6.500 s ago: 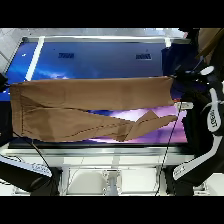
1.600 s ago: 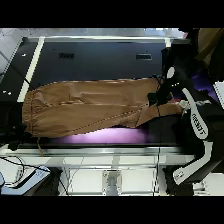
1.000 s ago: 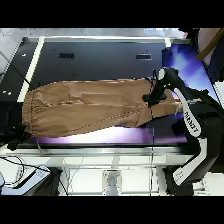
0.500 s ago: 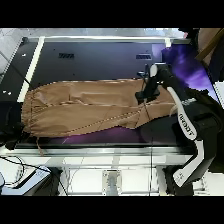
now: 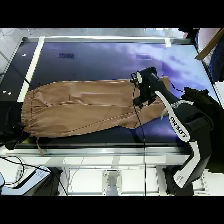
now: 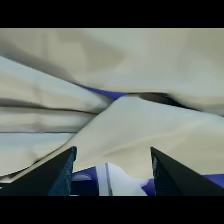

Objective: Fold the clothes and pants, and hang the long-sleeved shirts on hangers.

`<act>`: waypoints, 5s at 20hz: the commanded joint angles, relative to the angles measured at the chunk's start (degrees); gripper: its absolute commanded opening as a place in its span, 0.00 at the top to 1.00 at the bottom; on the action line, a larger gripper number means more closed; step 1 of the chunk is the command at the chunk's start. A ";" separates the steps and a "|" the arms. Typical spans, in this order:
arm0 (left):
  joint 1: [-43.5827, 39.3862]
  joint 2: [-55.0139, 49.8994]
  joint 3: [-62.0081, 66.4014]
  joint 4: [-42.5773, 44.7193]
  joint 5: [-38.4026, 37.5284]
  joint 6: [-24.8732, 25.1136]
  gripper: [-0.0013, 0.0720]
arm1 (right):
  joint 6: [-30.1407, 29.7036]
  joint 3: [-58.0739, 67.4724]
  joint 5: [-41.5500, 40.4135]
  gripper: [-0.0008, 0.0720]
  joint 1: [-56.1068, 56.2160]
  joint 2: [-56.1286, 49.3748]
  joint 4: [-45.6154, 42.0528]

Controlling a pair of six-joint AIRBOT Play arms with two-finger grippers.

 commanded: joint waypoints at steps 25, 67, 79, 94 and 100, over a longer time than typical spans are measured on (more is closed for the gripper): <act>3.78 -0.07 0.26 0.00 0.66 1.57 0.95 | 2.40 3.26 12.20 0.97 -6.78 12.48 -13.07; 13.46 -0.13 8.72 -0.02 -1.33 3.06 0.95 | 27.89 -46.45 -16.96 0.39 -12.59 30.45 -1.11; 13.46 -0.13 8.72 -0.02 -1.33 3.06 0.95 | 23.04 -35.08 -26.84 0.97 -12.59 29.70 -4.15; 13.46 -0.13 8.72 -0.02 -2.03 3.06 0.95 | 21.31 -41.05 -25.35 0.15 -29.35 36.98 1.88; 13.46 -0.13 8.72 0.00 -2.43 3.06 0.95 | 18.40 -46.53 -25.97 0.15 -8.70 37.75 2.54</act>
